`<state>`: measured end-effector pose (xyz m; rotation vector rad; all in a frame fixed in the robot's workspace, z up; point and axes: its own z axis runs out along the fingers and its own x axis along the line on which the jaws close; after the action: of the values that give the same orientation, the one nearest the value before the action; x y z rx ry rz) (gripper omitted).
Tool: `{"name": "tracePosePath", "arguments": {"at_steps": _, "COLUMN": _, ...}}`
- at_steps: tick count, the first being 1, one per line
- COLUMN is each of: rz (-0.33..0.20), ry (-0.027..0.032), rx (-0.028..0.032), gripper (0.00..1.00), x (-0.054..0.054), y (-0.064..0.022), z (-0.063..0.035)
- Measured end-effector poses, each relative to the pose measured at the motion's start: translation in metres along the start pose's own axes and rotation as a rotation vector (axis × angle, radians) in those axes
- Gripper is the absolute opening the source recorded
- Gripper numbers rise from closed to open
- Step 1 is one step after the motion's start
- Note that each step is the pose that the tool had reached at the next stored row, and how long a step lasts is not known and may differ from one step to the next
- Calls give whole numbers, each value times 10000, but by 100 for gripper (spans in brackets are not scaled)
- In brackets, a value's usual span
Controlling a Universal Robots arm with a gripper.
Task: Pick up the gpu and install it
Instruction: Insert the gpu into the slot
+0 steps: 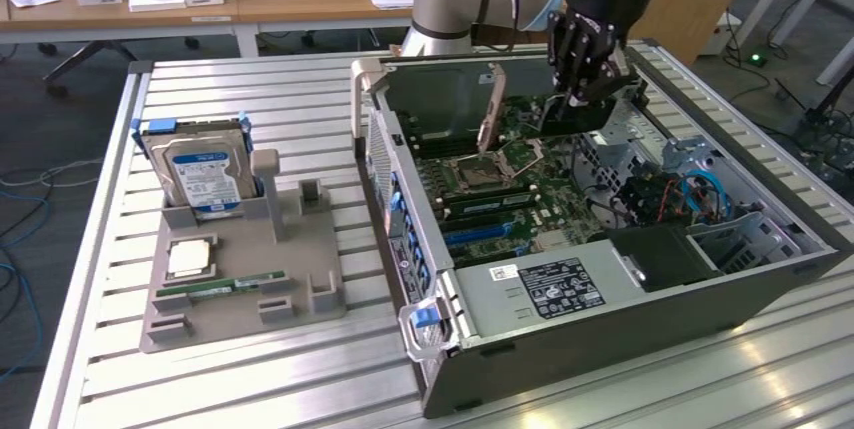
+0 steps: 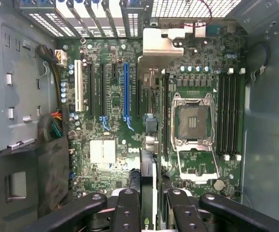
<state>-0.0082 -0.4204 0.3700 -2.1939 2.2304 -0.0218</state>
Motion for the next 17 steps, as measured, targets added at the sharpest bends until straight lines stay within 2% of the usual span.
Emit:
{"name": "tracePosePath", "arguments": {"at_steps": 4, "rz": -23, "ry": 1, "rx": 34, "gripper": 26, "x": 0, "y": 37, "z": 27}}
{"name": "tracePosePath", "arguments": {"at_steps": 17, "rz": -63, "ry": 1, "rx": 36, "gripper": 26, "x": 13, "y": 60, "z": 45}}
